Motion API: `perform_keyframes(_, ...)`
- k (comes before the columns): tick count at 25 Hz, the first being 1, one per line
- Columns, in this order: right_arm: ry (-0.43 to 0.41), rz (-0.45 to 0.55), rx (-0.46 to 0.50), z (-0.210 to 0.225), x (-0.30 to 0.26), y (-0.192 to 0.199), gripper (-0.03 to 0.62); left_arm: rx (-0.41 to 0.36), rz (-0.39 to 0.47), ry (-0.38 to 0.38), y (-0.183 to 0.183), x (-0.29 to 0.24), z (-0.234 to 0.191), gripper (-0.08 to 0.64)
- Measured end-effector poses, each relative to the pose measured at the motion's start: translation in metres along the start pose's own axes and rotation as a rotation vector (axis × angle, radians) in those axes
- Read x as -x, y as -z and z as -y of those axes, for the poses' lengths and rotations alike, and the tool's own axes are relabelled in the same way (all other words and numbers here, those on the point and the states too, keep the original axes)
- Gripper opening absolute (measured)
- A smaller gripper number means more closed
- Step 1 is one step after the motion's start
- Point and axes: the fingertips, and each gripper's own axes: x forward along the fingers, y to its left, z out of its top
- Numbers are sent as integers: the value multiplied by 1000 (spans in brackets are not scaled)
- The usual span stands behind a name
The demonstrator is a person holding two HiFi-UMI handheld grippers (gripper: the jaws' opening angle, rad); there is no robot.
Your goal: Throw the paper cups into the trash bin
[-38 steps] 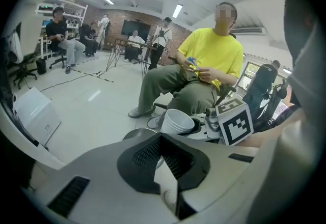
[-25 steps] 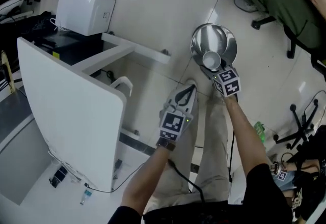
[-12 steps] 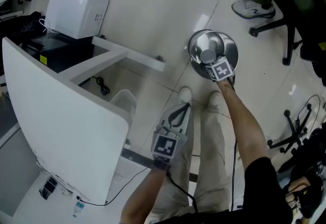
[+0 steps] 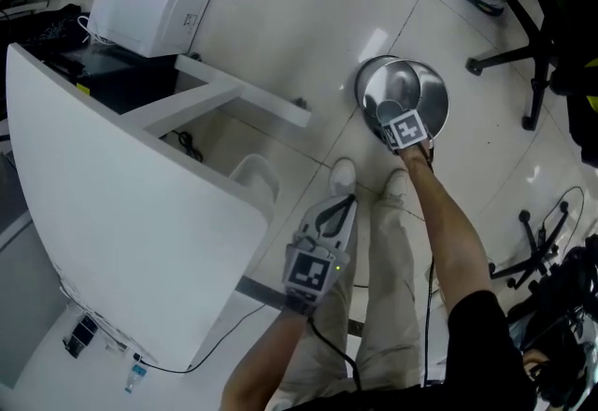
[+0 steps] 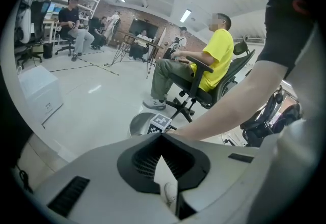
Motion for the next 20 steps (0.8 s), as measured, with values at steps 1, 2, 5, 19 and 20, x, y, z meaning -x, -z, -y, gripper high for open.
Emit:
perform_keyframes(1, -4, 7, -6, -1, 1, -1, 373, -6, -1, 2, 0, 1, 0, -6)
perform_keyframes(2, -6, 11, -9, -1, 1, -1, 380, -12, -3, 3, 1, 1, -1, -6)
perform_keyframes(5, 1, 11, 2, -2, 2, 2, 380, -17, -6, 7, 1, 4, 1, -6)
perform_keyframes(19, 59, 153, 27, -3, 36, -18, 364, -33, -19, 21, -4, 4, 2, -6)
perform_keyframes(20, 66, 174, 26, -2, 42, -18, 363, -36, -22, 23, -5, 6, 4, -6)
